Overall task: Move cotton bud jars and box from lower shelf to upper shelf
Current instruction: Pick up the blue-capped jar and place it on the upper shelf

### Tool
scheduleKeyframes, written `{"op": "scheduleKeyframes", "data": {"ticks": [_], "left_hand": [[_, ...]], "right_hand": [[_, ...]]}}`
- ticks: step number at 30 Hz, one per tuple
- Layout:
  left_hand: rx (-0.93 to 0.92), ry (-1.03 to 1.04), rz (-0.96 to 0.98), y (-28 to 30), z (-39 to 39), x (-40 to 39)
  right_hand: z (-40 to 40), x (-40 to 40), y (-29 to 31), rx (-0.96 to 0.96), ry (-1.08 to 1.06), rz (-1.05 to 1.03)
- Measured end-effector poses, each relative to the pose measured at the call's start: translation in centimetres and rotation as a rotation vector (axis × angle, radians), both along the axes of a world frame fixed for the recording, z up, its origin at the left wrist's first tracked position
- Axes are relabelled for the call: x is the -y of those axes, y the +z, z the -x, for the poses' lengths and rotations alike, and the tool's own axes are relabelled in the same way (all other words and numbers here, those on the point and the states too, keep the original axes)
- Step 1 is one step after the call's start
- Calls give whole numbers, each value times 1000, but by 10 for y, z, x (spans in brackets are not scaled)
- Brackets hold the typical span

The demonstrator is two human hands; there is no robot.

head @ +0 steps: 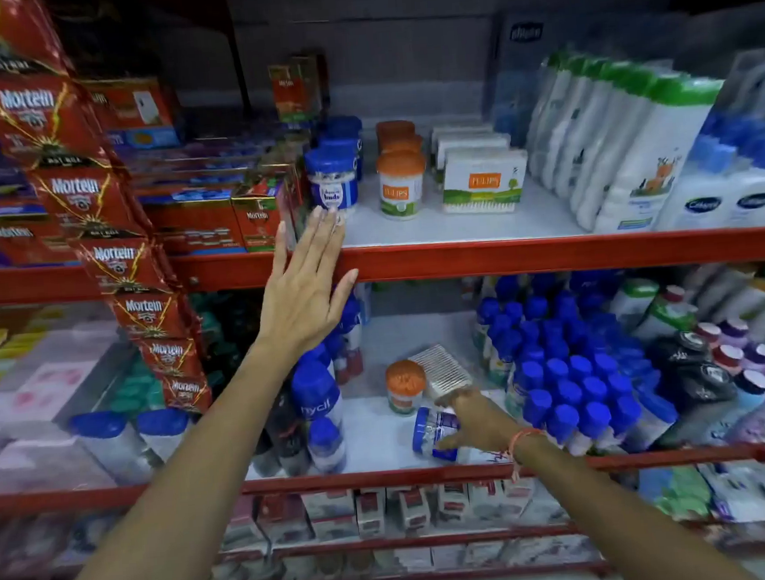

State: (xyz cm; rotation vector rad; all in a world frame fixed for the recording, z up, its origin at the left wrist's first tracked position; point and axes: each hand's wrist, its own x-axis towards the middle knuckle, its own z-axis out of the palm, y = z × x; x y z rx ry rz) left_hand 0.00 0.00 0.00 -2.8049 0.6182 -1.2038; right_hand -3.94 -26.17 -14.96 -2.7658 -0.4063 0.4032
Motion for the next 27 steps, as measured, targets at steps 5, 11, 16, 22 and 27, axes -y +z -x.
{"op": "scheduleKeyframes", "data": {"ticks": [5,11,16,22,27], "left_hand": [[5,36,37,-8,-5,6],[18,38,111,-13,-8,11],[16,39,165,-15,-8,15],[-23,49,196,-14,-3,18],[-59,50,212,-12,2,20]], "right_hand": [[4,4,-27,-33,-47,44],[11,10,-11,-74,-209,-282],[31,8,48,-294,-300,-825],[56,3,116,-283,-264,-1193],[57,0,160,-314,-167,-1451]]}}
